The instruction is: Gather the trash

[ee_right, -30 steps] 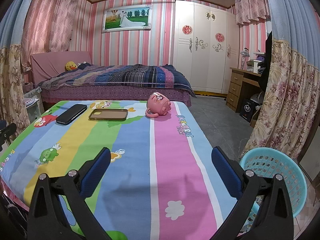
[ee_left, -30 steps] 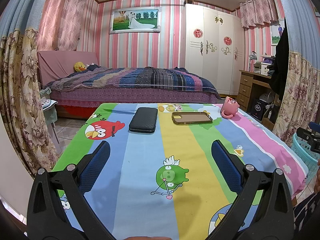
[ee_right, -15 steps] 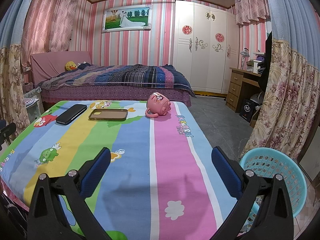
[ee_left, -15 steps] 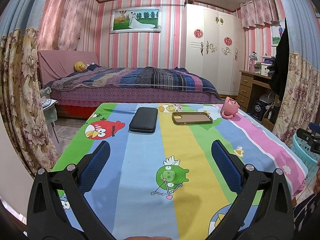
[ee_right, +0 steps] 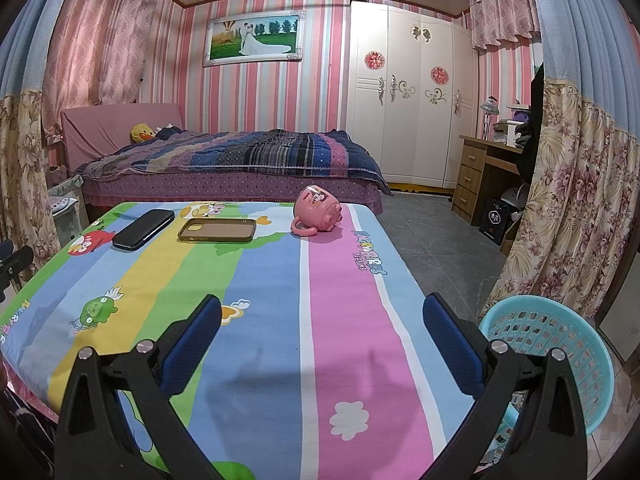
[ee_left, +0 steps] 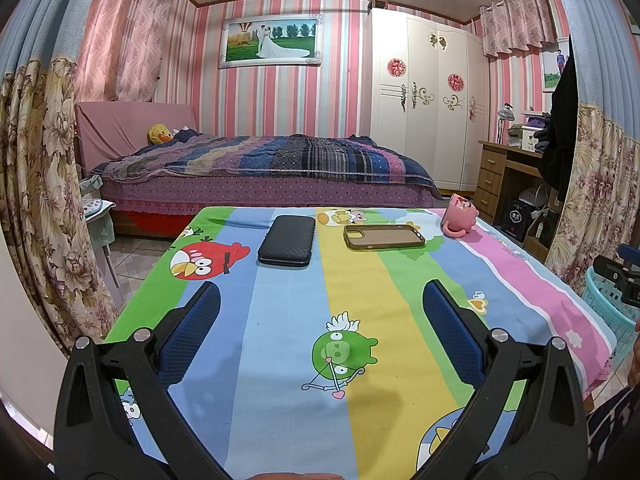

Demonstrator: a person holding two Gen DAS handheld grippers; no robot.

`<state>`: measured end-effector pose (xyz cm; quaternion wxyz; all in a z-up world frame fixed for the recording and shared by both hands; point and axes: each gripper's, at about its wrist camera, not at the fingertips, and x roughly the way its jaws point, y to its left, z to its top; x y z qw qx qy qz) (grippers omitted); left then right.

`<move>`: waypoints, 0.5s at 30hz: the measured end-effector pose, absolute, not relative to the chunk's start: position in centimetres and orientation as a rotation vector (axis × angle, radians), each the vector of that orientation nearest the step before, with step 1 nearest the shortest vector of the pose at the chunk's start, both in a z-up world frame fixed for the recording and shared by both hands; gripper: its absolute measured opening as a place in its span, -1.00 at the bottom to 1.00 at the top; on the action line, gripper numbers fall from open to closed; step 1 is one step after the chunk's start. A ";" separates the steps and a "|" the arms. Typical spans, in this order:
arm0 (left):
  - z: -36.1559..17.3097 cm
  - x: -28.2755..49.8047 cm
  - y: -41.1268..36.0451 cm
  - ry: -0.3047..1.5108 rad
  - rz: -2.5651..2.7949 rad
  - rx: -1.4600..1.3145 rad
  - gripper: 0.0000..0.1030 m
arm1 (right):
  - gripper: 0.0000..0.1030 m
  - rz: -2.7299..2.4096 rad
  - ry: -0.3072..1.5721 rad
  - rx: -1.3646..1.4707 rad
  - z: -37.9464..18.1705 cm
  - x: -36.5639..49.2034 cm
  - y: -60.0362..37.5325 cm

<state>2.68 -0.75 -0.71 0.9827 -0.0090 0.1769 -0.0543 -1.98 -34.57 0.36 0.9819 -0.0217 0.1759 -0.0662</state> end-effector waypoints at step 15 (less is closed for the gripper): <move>-0.7 2.6 -0.8 0.356 -0.108 -0.019 0.90 | 0.91 -0.134 0.354 -0.046 0.4 -2.0 -34.5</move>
